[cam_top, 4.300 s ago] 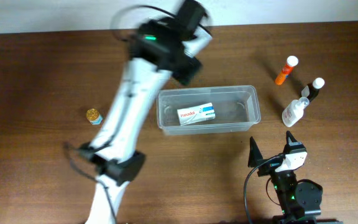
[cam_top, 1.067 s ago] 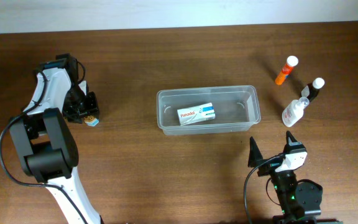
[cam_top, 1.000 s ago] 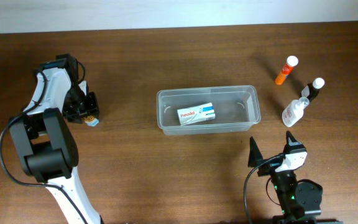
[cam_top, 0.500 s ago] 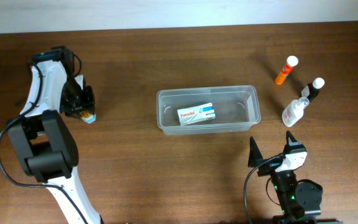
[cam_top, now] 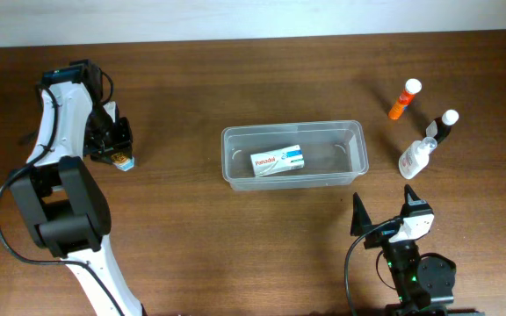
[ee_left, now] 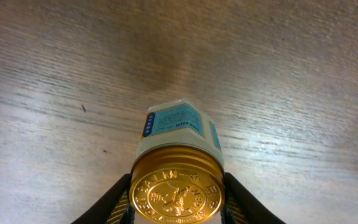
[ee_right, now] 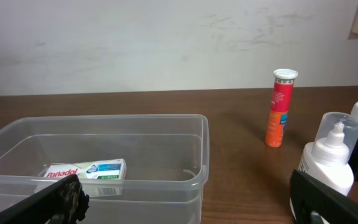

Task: Pack container
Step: 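Lower the left gripper around the gold-lidded jar and grasp it, then lift the jar and carry it over the container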

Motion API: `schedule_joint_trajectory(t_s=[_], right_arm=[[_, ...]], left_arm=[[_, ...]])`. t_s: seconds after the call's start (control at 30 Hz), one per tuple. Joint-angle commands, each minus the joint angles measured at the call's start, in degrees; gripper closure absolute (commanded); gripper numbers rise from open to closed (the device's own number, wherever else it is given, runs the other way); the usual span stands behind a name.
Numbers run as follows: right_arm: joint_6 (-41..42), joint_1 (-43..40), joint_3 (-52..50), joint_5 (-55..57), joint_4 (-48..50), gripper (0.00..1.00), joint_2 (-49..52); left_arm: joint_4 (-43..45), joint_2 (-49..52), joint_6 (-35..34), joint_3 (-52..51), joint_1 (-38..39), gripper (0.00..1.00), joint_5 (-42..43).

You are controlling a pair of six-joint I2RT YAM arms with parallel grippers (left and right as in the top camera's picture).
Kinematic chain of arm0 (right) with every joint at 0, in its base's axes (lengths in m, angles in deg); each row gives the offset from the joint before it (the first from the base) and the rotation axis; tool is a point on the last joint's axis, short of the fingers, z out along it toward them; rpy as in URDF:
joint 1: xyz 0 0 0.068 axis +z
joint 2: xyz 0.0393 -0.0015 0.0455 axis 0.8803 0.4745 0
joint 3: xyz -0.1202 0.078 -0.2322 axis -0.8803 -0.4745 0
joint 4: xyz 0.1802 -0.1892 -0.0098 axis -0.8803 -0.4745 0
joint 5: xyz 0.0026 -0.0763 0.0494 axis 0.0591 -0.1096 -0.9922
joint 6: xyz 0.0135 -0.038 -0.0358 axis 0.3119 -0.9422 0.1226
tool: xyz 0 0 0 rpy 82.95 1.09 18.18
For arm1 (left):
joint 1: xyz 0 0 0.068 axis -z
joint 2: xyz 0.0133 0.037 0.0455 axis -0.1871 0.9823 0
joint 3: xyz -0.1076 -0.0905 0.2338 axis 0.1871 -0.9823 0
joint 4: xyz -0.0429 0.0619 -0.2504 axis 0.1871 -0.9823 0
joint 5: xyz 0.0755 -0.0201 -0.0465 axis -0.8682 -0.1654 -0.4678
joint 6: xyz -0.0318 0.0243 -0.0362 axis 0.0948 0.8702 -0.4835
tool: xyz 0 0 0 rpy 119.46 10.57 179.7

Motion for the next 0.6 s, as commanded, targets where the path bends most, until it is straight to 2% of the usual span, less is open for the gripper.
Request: schedule_joint_trajectory(t_s=[0.0, 0.3, 0.47, 0.57], right_arm=[[0.4, 0.5, -0.3, -0.5, -0.4, 0.02, -0.4], [0.4, 0.5, -0.3, -0.5, -0.4, 0.02, -0.4], [0.4, 0.5, -0.3, -0.5, -0.4, 0.02, -0.4], [0.4, 0.5, -0.3, -0.5, -0.4, 0.02, -0.4]], left_arm=[[-1.4, 0.3, 0.0, 3.1, 0.1, 0.60, 2.1], [-11.8, 0.3, 0.1, 19.5, 2.8, 0.61, 2.6], [-17.7, 0.3, 0.0, 30.1, 8.3, 0.61, 2.9], [-17.9, -0.4, 0.0, 33.0, 12.4, 0.62, 6.3]])
